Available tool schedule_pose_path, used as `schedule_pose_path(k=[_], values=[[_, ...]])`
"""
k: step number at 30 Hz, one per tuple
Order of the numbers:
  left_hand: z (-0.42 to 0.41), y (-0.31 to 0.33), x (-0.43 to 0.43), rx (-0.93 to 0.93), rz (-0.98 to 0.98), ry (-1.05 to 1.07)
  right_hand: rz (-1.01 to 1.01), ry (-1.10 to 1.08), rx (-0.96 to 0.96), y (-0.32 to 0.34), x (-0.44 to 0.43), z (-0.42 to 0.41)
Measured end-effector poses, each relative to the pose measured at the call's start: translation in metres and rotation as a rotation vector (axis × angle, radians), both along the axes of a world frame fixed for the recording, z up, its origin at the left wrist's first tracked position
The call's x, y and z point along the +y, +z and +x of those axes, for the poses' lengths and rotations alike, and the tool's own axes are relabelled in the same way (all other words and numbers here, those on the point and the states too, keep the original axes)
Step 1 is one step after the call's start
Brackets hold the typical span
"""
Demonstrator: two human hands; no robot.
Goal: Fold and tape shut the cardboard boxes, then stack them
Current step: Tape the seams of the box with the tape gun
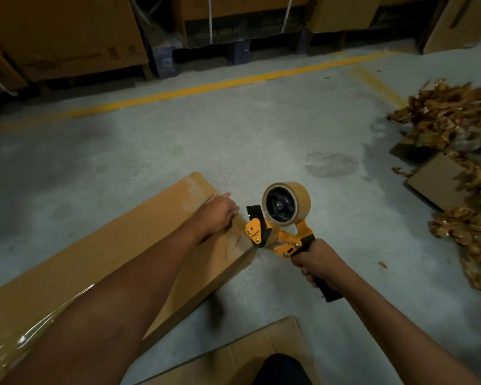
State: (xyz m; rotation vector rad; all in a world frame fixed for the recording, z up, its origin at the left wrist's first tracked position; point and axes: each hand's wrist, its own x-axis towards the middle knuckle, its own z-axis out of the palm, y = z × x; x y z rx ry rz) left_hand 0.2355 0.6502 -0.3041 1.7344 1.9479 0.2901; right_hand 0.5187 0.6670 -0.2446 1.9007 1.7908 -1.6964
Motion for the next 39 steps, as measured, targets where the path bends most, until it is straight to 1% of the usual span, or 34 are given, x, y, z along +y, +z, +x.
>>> schedule_pose_path(k=[2,3,6,9,12,17,19,20,21,23,24,25,27,30,32,33,35,37,39], values=[[0.012,0.008,-0.002,0.079,-0.023,-0.014,0.019,-0.01,-0.008,-0.001,-0.003,-0.002],[0.019,0.011,-0.006,0.074,-0.005,-0.041,0.028,-0.011,-0.016,-0.002,-0.003,-0.003],[0.036,-0.003,-0.026,-0.013,0.11,-0.182,0.037,-0.01,-0.02,-0.001,-0.004,-0.005],[0.038,-0.014,-0.033,-0.059,0.172,-0.135,0.024,-0.008,-0.006,0.001,-0.007,-0.001],[0.041,-0.005,-0.029,-0.103,0.124,-0.011,0.014,0.008,-0.031,0.002,-0.011,0.014],[0.043,-0.014,-0.026,-0.147,-0.007,0.01,-0.008,-0.019,-0.005,-0.007,-0.022,0.025],[0.045,-0.012,-0.026,-0.124,-0.011,0.003,-0.027,-0.042,0.003,-0.012,-0.021,0.021],[0.046,-0.011,-0.026,-0.097,-0.009,-0.002,-0.047,-0.055,-0.009,-0.016,-0.021,0.021],[0.045,-0.01,-0.026,-0.073,-0.013,-0.006,-0.056,-0.049,-0.062,-0.02,-0.022,0.024],[0.045,-0.011,-0.026,-0.041,-0.033,-0.019,-0.064,-0.007,-0.234,-0.035,-0.032,0.041],[0.045,-0.012,-0.026,-0.042,-0.048,-0.019,-0.088,-0.011,-0.274,-0.044,-0.042,0.054],[0.046,-0.012,-0.025,-0.038,-0.054,-0.016,-0.125,-0.042,-0.275,-0.053,-0.051,0.066],[0.051,-0.014,-0.028,0.014,-0.031,-0.017,-0.175,-0.127,-0.23,-0.068,-0.065,0.086],[0.064,-0.015,-0.035,0.176,0.024,-0.029,-0.195,-0.235,-0.089,-0.078,-0.063,0.091],[0.072,-0.015,-0.039,0.259,0.068,-0.119,-0.217,-0.267,0.004,-0.081,-0.052,0.082],[0.075,-0.017,-0.041,0.265,0.098,-0.19,-0.232,-0.273,0.028,-0.081,-0.047,0.074],[0.079,-0.022,-0.043,0.222,0.168,-0.296,-0.276,-0.298,0.065,-0.086,-0.036,0.059],[0.082,-0.028,-0.044,0.184,0.205,-0.281,-0.334,-0.336,0.117,-0.092,-0.026,0.043],[0.089,-0.029,-0.045,0.201,0.205,-0.241,-0.358,-0.376,0.151,-0.1,-0.014,0.027]])
